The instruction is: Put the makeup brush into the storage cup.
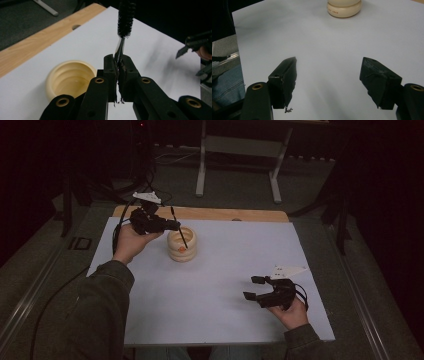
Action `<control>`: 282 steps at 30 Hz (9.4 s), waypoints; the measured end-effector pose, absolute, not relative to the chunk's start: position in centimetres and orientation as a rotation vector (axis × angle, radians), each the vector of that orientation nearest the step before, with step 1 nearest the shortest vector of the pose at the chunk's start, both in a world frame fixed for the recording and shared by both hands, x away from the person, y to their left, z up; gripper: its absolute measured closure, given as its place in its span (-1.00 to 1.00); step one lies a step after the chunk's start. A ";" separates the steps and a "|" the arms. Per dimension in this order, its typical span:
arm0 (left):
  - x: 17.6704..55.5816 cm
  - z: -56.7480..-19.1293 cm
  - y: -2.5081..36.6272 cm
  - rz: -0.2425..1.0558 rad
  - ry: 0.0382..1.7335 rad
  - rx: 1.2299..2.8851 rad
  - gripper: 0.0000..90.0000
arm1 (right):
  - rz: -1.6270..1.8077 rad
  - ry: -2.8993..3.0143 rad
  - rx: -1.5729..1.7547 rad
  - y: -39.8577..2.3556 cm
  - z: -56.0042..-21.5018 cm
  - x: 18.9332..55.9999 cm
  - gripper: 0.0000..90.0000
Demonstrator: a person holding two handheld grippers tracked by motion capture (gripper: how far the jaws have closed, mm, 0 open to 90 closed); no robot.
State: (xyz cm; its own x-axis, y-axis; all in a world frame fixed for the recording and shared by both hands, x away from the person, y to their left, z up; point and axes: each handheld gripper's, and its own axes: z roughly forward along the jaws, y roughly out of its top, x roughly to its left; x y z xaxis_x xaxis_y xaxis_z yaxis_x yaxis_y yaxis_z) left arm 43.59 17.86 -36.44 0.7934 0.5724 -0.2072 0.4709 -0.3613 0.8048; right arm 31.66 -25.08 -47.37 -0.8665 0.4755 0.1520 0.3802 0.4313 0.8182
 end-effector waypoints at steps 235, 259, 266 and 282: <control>33.8 -44.2 18.4 0.273 0.885 2.104 -0.40 | 1.367 2.498 0.912 -27.1 -48.3 32.4 -0.41; 31.6 -45.9 19.1 0.267 0.891 2.097 -0.41 | 1.364 2.500 0.914 -27.2 -48.4 32.3 -0.41; 31.0 -46.2 19.3 0.275 0.895 2.091 -0.41 | 1.361 2.499 0.919 -27.2 -48.4 32.3 -0.41; 29.4 -47.2 19.6 0.284 0.890 2.097 -0.43 | 1.351 2.507 0.914 -27.2 -48.6 32.1 -0.41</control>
